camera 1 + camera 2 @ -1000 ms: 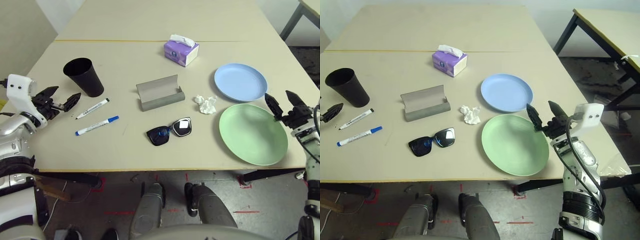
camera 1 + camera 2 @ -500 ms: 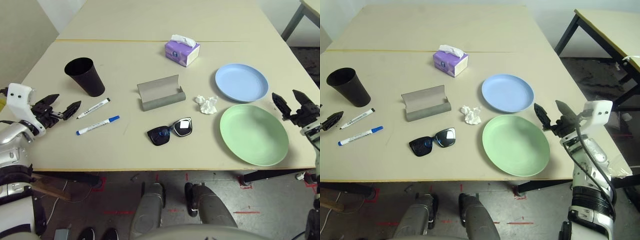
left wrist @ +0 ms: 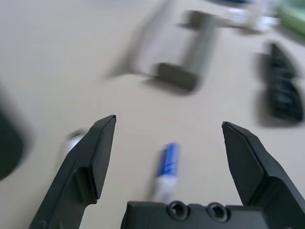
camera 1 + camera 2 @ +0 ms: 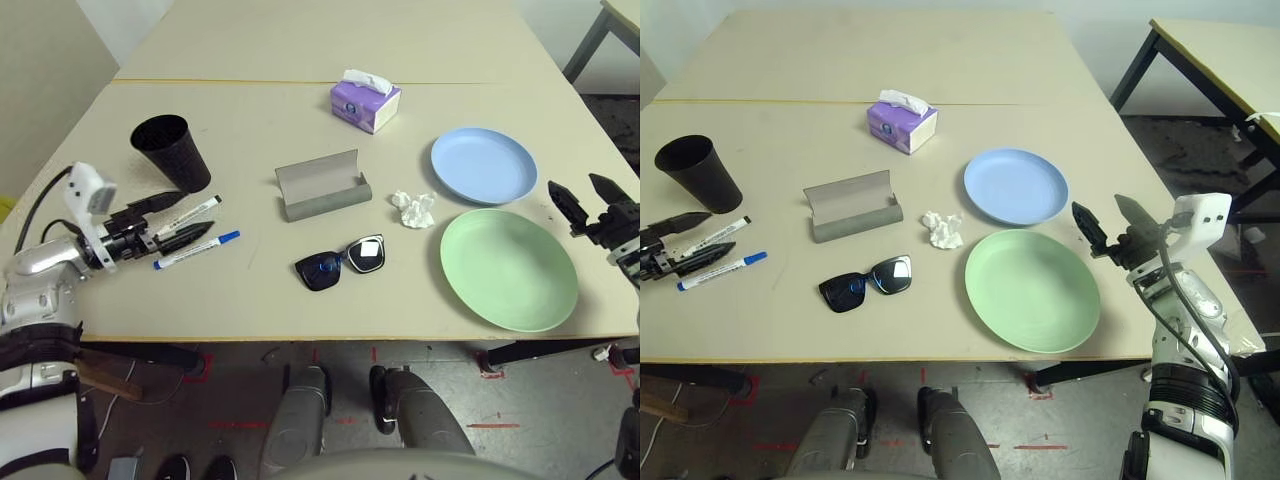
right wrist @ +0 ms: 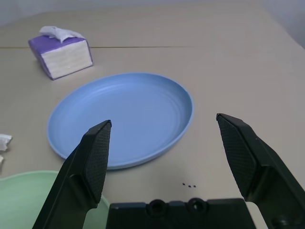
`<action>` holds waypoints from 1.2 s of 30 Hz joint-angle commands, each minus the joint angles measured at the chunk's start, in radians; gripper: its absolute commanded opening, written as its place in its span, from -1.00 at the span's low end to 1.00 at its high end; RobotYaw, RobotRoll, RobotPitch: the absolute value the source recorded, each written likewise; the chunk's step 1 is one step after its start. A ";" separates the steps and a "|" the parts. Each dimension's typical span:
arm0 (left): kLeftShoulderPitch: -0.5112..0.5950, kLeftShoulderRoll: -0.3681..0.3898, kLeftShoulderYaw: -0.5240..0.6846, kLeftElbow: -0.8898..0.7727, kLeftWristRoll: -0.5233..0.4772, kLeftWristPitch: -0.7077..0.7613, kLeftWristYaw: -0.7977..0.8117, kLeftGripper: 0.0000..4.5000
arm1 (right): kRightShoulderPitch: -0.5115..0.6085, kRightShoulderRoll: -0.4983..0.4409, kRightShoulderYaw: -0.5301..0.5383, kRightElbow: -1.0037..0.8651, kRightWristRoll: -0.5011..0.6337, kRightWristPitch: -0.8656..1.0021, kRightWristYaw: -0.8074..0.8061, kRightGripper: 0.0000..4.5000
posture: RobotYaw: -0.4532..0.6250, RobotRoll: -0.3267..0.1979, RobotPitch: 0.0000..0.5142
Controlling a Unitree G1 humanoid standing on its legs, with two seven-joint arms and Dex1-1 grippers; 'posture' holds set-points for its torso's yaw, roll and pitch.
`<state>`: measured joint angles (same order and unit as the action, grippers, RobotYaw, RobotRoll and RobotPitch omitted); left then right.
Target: Organize and tidy the items on the table.
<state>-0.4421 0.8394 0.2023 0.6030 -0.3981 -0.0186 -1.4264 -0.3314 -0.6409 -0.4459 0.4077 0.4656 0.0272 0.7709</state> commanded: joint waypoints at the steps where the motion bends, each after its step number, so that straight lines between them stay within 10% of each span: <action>1: -0.011 -0.018 -0.058 -0.010 0.016 -0.022 -0.091 1.00 | 0.034 -0.011 0.007 -0.044 0.019 0.060 0.019 0.99 | -0.19 0.25 -0.24; 14: -0.091 -0.068 -0.110 0.058 0.036 -0.052 -0.159 1.00 | 0.207 -0.072 -0.119 -0.464 0.132 0.450 -0.230 0.99 | -0.37 0.25 -0.19; 25: -0.148 -0.114 -0.127 0.153 0.071 -0.107 -0.166 1.00 | 0.585 -0.473 -0.288 -0.730 0.282 0.981 0.013 0.99 | -0.46 0.25 -0.13; 36: -0.109 -0.130 -0.116 0.123 0.068 -0.113 -0.159 1.00 | 0.659 -0.482 -0.241 -0.757 0.272 1.151 0.044 0.99 | -0.42 0.25 -0.11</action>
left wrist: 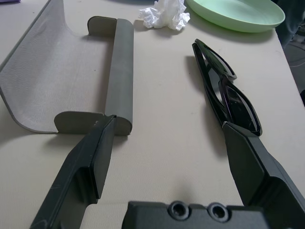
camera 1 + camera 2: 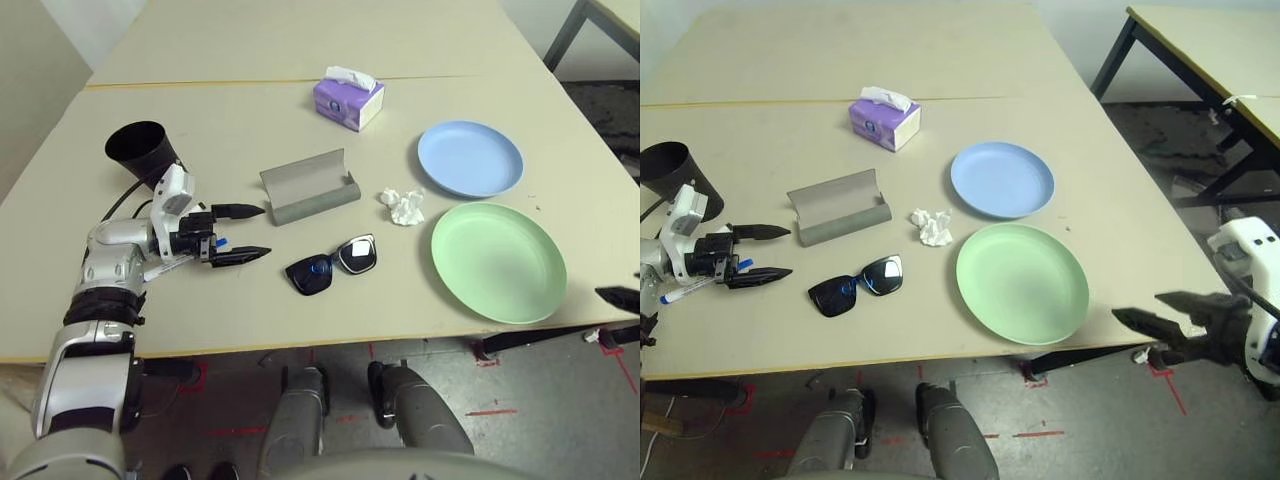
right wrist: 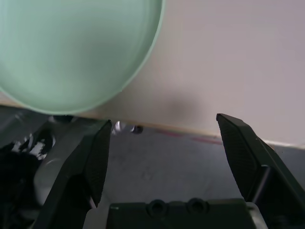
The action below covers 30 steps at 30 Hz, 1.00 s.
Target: Organize and tidy the items on the table.
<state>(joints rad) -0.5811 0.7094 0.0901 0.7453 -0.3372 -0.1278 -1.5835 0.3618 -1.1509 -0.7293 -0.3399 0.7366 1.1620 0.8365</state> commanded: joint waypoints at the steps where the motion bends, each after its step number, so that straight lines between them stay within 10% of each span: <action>1: 0.035 0.002 -0.004 -0.025 0.007 -0.003 -0.002 1.00 | -0.057 0.035 0.058 -0.008 0.004 0.020 -0.029 0.99 | -0.40 0.25 -0.11; 26: 0.107 0.030 0.025 -0.150 -0.029 0.044 0.053 1.00 | -0.225 0.120 0.295 0.076 -0.027 0.025 -0.052 0.99 | -0.29 0.25 -0.14; 30: 0.109 0.027 0.028 -0.161 -0.034 0.045 0.061 1.00 | -0.225 0.121 0.293 0.061 -0.003 0.063 -0.045 0.58 | -0.29 0.25 -0.15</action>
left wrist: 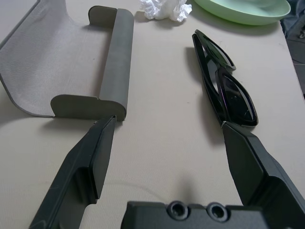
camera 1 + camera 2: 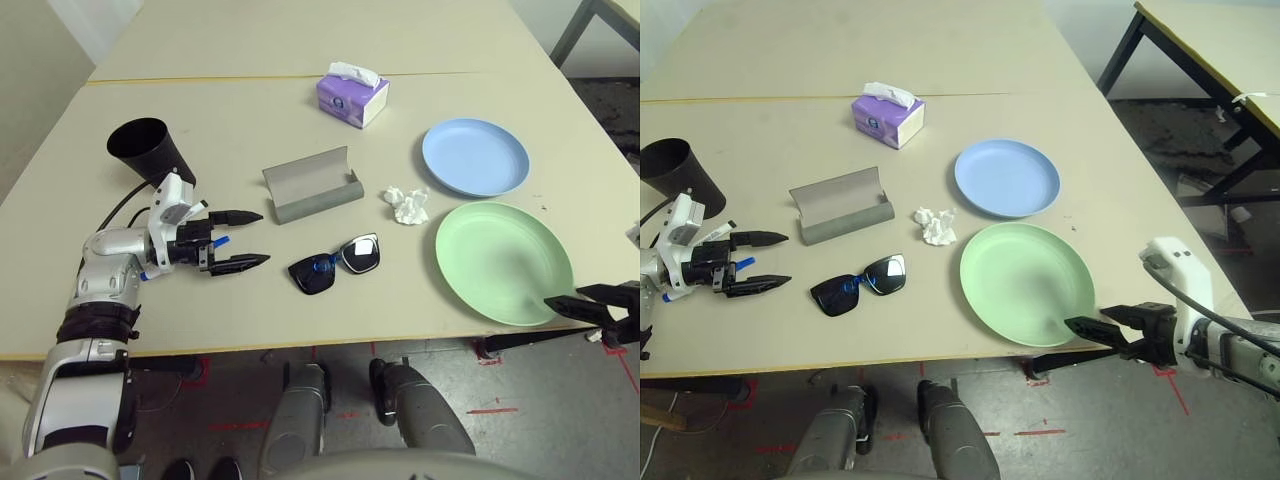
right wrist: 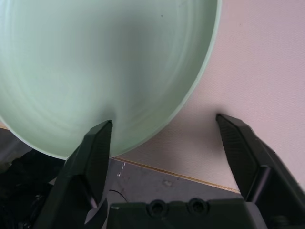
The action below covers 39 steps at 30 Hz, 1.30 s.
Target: Organize and tidy the items on the table.
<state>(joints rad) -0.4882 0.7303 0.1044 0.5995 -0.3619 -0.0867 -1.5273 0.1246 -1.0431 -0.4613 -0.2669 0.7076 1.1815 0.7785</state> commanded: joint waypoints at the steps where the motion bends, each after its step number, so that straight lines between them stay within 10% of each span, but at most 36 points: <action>1: 0.013 0.004 0.014 -0.016 -0.010 0.004 0.007 1.00 | 0.011 0.012 0.024 -0.019 0.032 0.052 0.015 0.39 | -0.29 0.25 -0.15; 10: 0.013 0.001 0.011 -0.021 -0.013 0.004 0.013 1.00 | -0.006 0.009 0.021 -0.016 0.040 0.067 0.015 -1.00 | -0.29 0.25 -0.16; 20: 0.023 -0.001 0.008 -0.027 -0.011 0.010 0.014 1.00 | -0.083 0.020 -0.016 0.022 0.076 0.098 0.006 -1.00 | -0.30 0.25 -0.15; 30: 0.007 0.001 0.014 -0.004 -0.004 -0.002 0.020 1.00 | -0.632 0.101 -0.074 0.248 0.156 0.331 -0.124 -1.00 | -0.30 0.25 -0.18; 39: 0.033 -0.006 0.020 -0.026 -0.010 -0.005 0.035 1.00 | -0.957 0.113 0.131 0.575 -0.013 0.144 -0.141 -1.00 | -0.24 0.25 -0.20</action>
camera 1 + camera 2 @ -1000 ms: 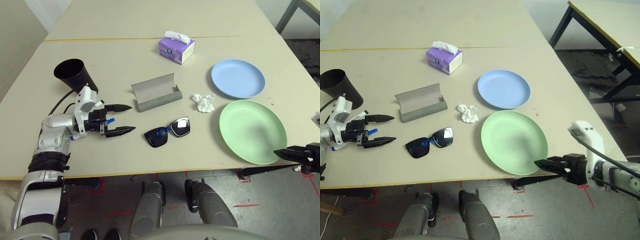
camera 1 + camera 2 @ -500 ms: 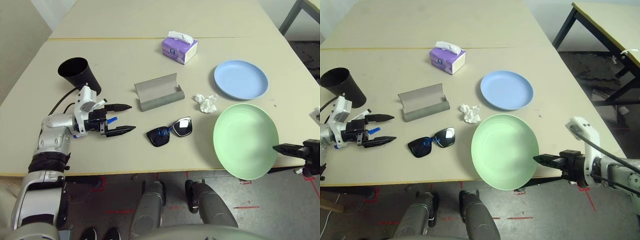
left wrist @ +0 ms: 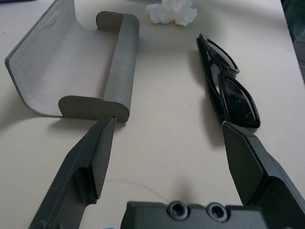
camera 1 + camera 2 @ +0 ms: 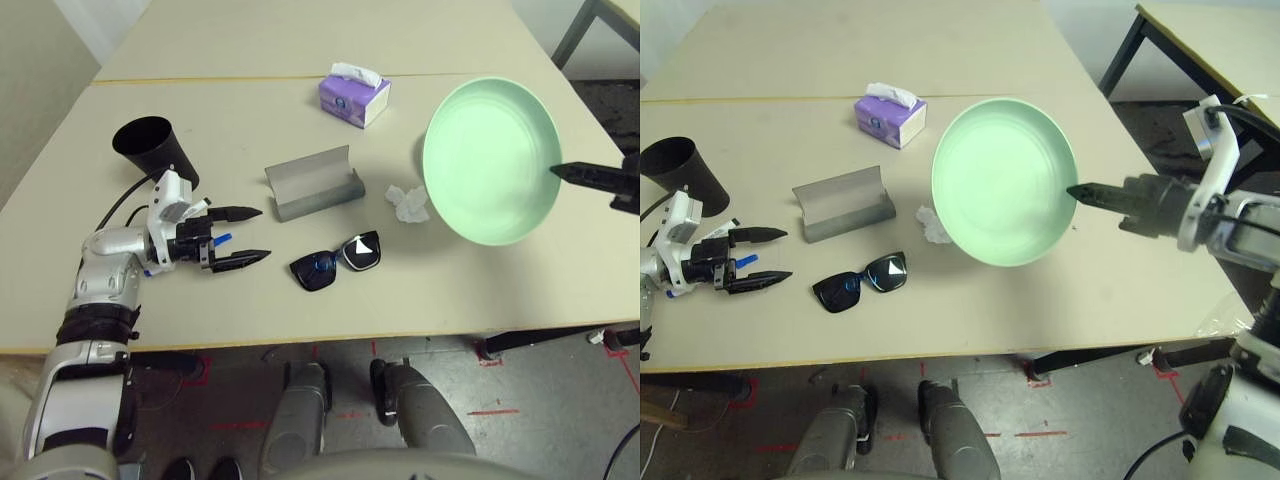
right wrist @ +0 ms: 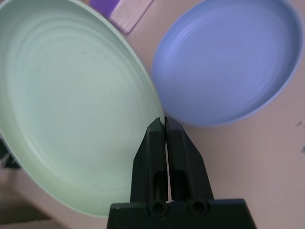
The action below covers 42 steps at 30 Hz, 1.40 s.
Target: Organize and tidy the items on the table.
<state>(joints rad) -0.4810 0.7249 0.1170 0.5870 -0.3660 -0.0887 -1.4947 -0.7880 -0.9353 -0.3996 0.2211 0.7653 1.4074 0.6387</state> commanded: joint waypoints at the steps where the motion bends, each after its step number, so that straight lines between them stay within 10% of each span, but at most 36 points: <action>1: 0.030 -0.001 0.009 -0.018 -0.008 -0.002 0.005 1.00 | -0.068 0.008 0.093 0.126 -0.096 -0.113 0.001 -1.00 | -0.24 0.25 -0.21; 18: 0.120 0.008 0.037 -0.118 -0.042 0.028 0.064 1.00 | -0.428 0.124 0.265 0.852 -0.493 -0.680 -0.006 -1.00 | -0.14 0.25 -0.20; 35: 0.164 0.019 0.053 -0.171 -0.050 0.056 0.080 1.00 | -0.436 0.140 0.254 0.952 -0.590 -0.751 0.047 -1.00 | -0.12 0.25 -0.16; 42: 0.169 0.017 0.052 -0.175 -0.049 0.061 0.083 1.00 | -0.450 0.134 0.248 0.963 -0.603 -0.769 0.049 -0.03 | -0.13 0.25 -0.16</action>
<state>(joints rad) -0.3289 0.7330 0.1625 0.4307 -0.4067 -0.0347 -1.4104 -1.2236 -0.7967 -0.1465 1.1683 0.1772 0.6443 0.6852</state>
